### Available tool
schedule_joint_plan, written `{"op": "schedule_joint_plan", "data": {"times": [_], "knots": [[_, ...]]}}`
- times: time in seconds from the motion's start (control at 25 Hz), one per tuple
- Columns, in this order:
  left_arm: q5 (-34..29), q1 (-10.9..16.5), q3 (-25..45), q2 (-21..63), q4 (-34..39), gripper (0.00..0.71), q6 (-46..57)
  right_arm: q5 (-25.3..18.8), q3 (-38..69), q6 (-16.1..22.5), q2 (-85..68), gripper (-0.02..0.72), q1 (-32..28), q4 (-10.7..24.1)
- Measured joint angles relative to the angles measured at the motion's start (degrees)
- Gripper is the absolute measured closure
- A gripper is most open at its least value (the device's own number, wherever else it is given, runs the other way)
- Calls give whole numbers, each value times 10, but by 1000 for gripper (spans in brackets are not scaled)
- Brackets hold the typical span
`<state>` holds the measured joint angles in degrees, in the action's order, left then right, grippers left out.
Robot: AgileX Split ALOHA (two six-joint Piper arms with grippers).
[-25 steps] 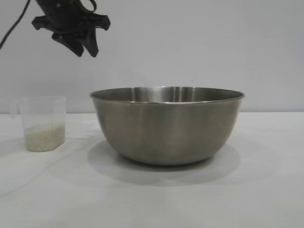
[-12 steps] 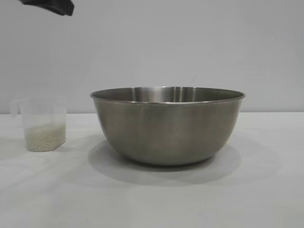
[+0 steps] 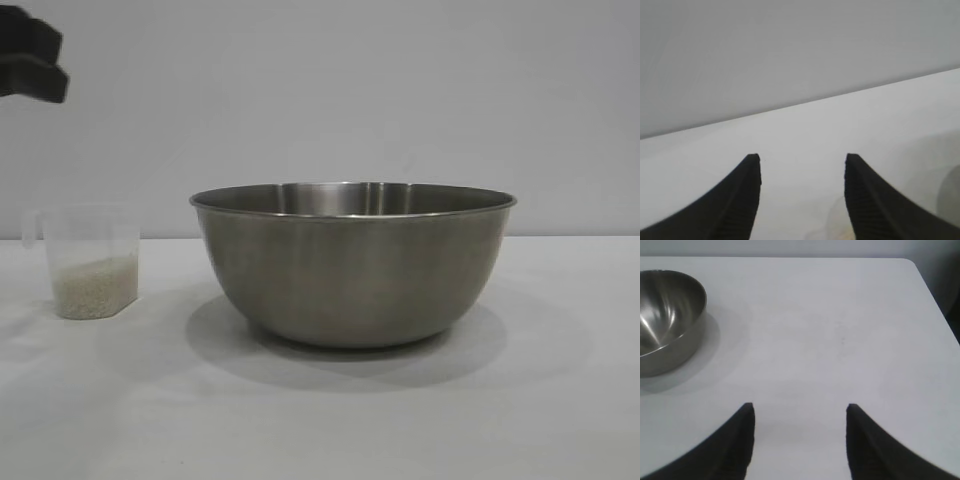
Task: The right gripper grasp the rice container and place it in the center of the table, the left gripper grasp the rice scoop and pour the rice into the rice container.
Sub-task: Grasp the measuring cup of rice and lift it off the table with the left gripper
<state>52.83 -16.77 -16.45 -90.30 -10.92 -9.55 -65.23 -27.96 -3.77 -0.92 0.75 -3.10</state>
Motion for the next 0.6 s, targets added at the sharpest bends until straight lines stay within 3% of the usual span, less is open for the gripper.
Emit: {"op": "schedule_joint_plan", "data": {"times": [0.6], "knots": [[94,0,6,-180,-1,431,33,0,0,1,0,358,0,0]]}}
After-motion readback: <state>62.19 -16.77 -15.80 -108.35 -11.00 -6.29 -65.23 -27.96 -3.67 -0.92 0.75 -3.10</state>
